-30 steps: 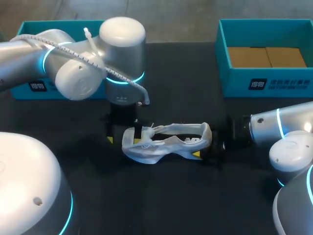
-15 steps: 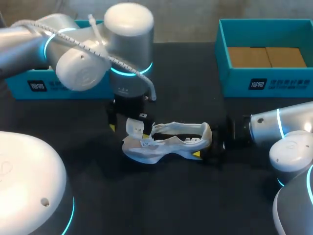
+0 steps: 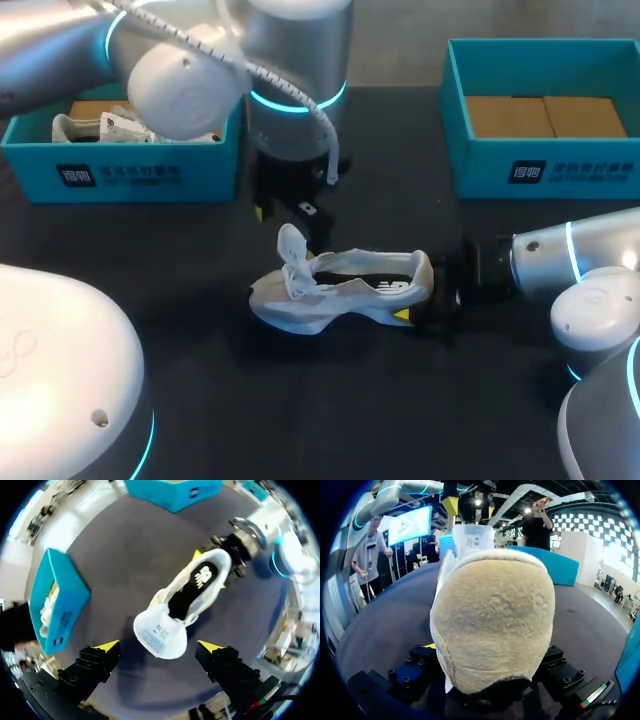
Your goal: Take the shoe out of the shoebox, open the shoe tongue, remove and reinsert the insole, then place the shoe into the shoebox
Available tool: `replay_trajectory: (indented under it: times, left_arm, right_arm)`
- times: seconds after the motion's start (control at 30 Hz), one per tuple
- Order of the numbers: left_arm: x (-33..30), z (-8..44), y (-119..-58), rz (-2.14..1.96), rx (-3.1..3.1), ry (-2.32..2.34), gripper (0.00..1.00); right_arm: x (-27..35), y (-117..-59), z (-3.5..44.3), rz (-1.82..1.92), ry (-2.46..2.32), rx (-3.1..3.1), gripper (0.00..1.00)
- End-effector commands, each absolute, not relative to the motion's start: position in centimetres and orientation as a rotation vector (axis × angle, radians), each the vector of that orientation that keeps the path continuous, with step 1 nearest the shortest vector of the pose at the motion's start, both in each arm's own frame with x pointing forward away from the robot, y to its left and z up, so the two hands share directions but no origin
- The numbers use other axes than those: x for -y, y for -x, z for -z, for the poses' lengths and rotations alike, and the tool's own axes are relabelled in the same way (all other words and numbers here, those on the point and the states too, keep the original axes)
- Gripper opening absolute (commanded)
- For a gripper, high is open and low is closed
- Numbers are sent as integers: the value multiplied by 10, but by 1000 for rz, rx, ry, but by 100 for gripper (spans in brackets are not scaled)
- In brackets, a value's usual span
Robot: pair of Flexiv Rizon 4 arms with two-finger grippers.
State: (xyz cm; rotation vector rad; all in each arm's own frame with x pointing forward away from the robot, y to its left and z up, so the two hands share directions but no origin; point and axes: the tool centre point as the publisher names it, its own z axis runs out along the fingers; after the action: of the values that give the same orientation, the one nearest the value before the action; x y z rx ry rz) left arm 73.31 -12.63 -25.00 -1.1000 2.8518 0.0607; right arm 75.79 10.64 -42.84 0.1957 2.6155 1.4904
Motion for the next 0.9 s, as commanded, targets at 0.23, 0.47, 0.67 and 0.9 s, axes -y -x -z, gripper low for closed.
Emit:
replay_trajectory:
  times: [0.23,0.47,0.67,0.9]
  left_arm:
    - [126,219,-726,67,-3028,-291,100]
    - [126,219,-726,67,-3028,-291,100]
    - [137,228,-722,42,-2991,-336,100]
    - [162,238,-718,59,-2952,-407,33]
  right_arm:
    - [-107,-757,430,-1483,-197,-2620,0]
    - [-107,-757,430,-1483,-197,-2620,0]
    - [-107,-757,430,-1483,-197,-2620,0]
    - [-107,-757,430,-1483,-197,-2620,0]
